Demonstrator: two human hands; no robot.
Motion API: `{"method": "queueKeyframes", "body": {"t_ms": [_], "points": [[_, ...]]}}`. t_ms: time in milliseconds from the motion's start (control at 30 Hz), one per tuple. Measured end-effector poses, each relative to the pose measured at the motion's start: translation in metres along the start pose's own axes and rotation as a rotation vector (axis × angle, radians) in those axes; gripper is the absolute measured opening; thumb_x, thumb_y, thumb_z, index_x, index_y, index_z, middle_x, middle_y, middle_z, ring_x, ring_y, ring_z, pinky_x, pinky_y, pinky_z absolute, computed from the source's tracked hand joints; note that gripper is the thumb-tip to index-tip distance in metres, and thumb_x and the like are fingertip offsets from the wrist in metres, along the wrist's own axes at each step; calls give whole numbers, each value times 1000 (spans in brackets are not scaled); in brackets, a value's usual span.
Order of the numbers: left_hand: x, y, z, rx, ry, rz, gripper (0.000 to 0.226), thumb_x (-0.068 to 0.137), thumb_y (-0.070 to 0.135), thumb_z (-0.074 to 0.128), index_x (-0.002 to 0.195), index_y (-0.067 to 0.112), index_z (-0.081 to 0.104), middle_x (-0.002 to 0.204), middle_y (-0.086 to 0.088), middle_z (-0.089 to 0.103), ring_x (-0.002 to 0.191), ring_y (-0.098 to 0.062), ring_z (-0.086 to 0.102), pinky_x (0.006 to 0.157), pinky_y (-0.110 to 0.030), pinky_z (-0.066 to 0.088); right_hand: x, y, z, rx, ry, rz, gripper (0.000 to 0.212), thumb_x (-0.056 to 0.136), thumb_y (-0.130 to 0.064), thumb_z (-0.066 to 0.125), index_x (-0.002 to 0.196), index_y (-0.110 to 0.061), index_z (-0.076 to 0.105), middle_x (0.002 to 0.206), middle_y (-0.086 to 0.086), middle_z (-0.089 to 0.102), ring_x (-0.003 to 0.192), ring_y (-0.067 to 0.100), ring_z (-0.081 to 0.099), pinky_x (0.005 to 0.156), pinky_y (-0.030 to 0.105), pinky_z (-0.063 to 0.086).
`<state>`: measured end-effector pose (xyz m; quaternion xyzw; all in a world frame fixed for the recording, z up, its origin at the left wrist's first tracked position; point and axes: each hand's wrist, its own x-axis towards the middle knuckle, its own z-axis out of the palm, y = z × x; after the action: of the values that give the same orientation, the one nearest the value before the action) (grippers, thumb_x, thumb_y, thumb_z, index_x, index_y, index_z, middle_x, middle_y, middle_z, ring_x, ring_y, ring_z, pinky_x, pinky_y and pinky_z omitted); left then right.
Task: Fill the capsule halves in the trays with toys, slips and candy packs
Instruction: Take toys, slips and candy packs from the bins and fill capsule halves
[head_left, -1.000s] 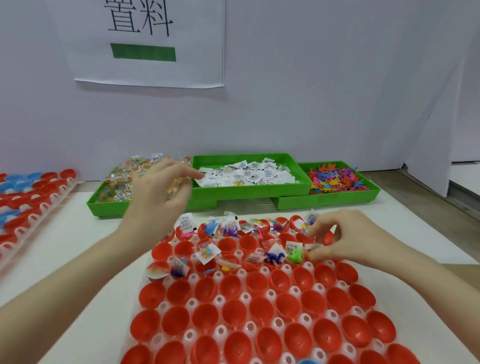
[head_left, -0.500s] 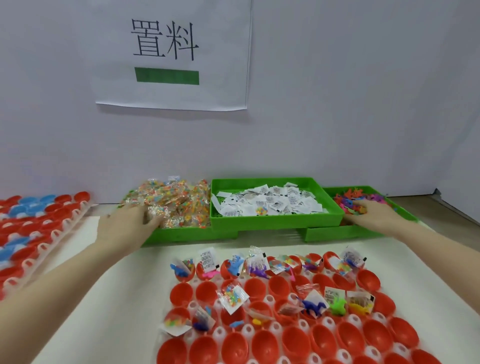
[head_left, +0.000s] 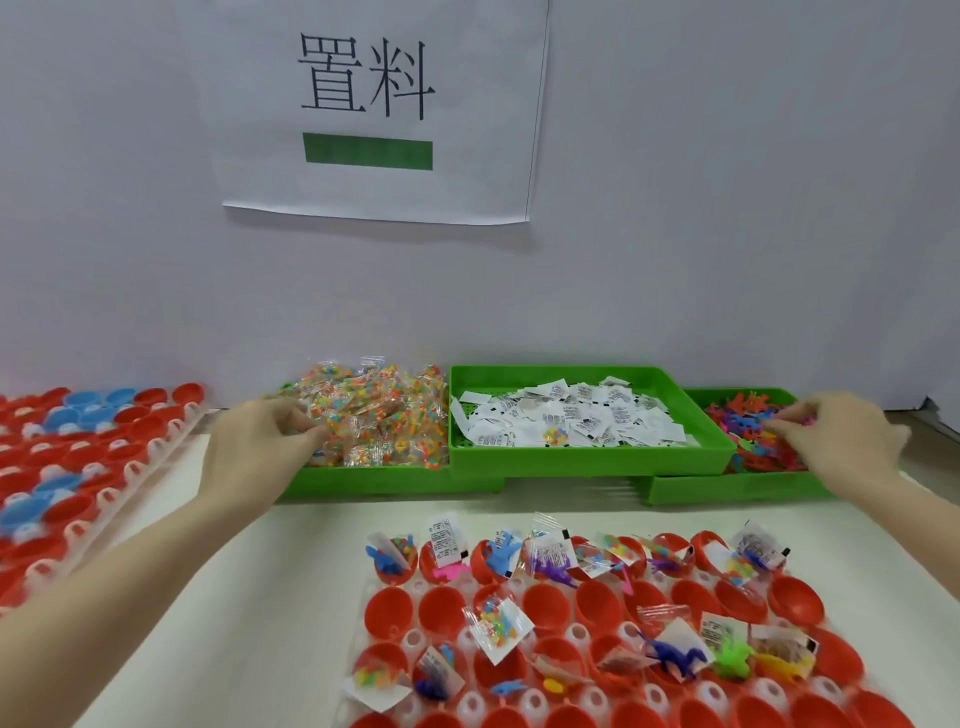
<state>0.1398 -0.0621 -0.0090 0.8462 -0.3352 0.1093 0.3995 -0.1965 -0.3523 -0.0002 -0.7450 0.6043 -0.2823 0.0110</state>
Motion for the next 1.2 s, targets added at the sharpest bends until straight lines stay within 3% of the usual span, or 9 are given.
{"method": "queueKeyframes", "body": {"t_ms": [267, 467, 600, 667, 733, 800, 900, 1067, 1200], "points": [[-6, 10, 2, -184, 89, -68, 28, 71, 7, 71, 53, 20, 54, 57, 9, 58, 58, -6, 53, 66, -25, 37, 0, -5, -1, 301, -35, 74, 18, 87, -1, 52, 105, 0, 53, 107, 24, 61, 101, 38, 53, 82, 40, 40], [-5, 14, 4, -296, 62, -99, 10, 80, 8, 62, 79, 13, 54, 73, 0, 60, 68, -21, 57, 64, -31, 45, -7, -42, -9, 413, -92, -221, 19, 92, -10, 47, 102, -5, 63, 69, 5, 57, 48, 18, 40, 45, 18, 36], [-7, 28, 9, -414, 38, -119, 12, 89, 8, 49, 98, 15, 50, 84, -6, 57, 65, -21, 54, 55, -28, 42, -20, -85, -11, 43, -390, -439, 44, 81, -53, 58, 107, -17, 64, 90, -2, 64, 80, 17, 58, 76, 32, 45], [-9, 35, 12, -443, 44, -124, 13, 90, 7, 46, 100, 14, 48, 79, 0, 53, 63, -18, 52, 52, -24, 39, -22, -97, -8, -179, -526, -415, 65, 74, -63, 58, 106, -6, 64, 104, 6, 67, 96, 23, 62, 85, 35, 46], [-12, 40, 13, -481, 47, -122, 15, 90, 5, 43, 101, 14, 46, 77, 3, 50, 65, -21, 52, 53, -24, 39, -23, -102, -5, -197, -635, -329, 57, 71, -63, 61, 79, -6, 64, 83, 4, 62, 81, 24, 60, 81, 34, 45], [-15, 42, 13, -506, 46, -93, 20, 90, 2, 38, 101, 17, 44, 74, 1, 49, 65, -22, 51, 54, -22, 40, -24, -103, -4, -160, -630, -279, 43, 72, -57, 65, 76, -14, 65, 80, 3, 59, 80, 24, 57, 81, 33, 47], [-19, 44, 11, -500, 12, -29, 23, 92, 1, 33, 100, 21, 42, 70, -5, 49, 63, -21, 49, 52, -14, 40, -26, -102, -5, -88, -528, -274, 37, 74, -44, 71, 97, -15, 70, 108, 1, 66, 101, 23, 58, 88, 39, 48], [-23, 47, 10, -521, -21, -43, 18, 94, 2, 35, 100, 18, 42, 78, -3, 51, 69, -18, 54, 57, -16, 44, -27, -95, -9, 189, -505, -184, 27, 65, -31, 81, 63, -16, 59, 91, 4, 65, 84, 19, 55, 85, 38, 48], [-25, 51, 10, -555, -25, -61, 16, 94, 2, 38, 102, 15, 40, 79, -2, 52, 62, -8, 55, 50, -8, 42, -25, -89, -9, 319, -445, -193, 28, 73, -31, 75, 72, -4, 68, 99, 8, 69, 87, 28, 61, 82, 39, 48]]}}
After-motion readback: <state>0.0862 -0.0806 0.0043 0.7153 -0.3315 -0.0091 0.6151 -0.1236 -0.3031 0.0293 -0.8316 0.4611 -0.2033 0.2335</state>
